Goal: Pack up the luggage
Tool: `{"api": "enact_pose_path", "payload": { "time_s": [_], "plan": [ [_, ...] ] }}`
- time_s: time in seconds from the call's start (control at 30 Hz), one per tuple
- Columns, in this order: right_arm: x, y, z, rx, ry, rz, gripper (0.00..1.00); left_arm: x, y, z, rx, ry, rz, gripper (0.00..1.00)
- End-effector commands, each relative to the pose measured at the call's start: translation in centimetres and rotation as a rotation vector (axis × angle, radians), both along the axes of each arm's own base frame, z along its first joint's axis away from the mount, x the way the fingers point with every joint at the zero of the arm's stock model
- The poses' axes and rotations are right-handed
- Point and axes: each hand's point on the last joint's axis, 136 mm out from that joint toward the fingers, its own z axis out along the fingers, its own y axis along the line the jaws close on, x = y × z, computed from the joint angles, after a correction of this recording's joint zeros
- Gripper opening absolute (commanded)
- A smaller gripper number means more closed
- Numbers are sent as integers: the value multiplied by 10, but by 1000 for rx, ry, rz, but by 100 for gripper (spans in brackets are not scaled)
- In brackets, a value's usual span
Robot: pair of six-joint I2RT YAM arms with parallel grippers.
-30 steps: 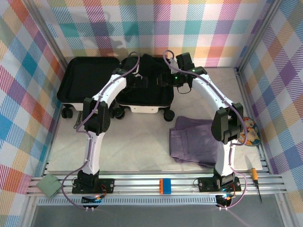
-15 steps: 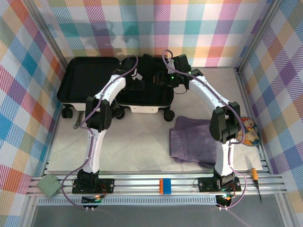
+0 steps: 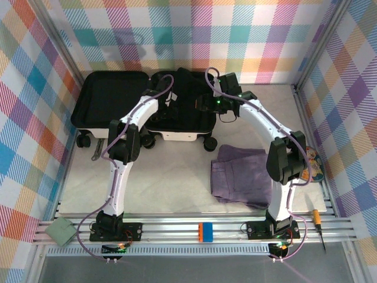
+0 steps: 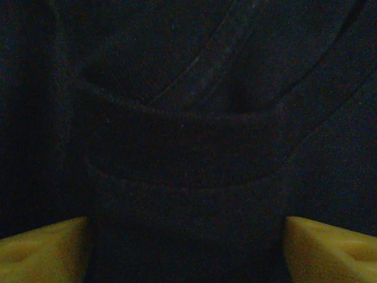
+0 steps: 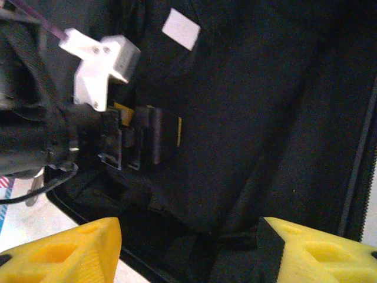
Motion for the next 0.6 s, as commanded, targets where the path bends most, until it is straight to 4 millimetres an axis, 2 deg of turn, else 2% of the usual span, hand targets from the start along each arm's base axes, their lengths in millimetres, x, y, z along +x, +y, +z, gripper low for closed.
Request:
{"api": "enact_pose_path", "payload": {
  "time_s": [0.0,0.3,0.57],
  "plan": [
    [-4,-3,25,10,-76,3,64,-26,-4,8,4,53,-20,79],
    [-7,-6,26,7,-86,-3,64,-53,-6,16,-17,63,-9,70],
    [-5,-7,20,0,-82,-8,65,-74,-27,25,-105,43,-39,68]
  ]
}}
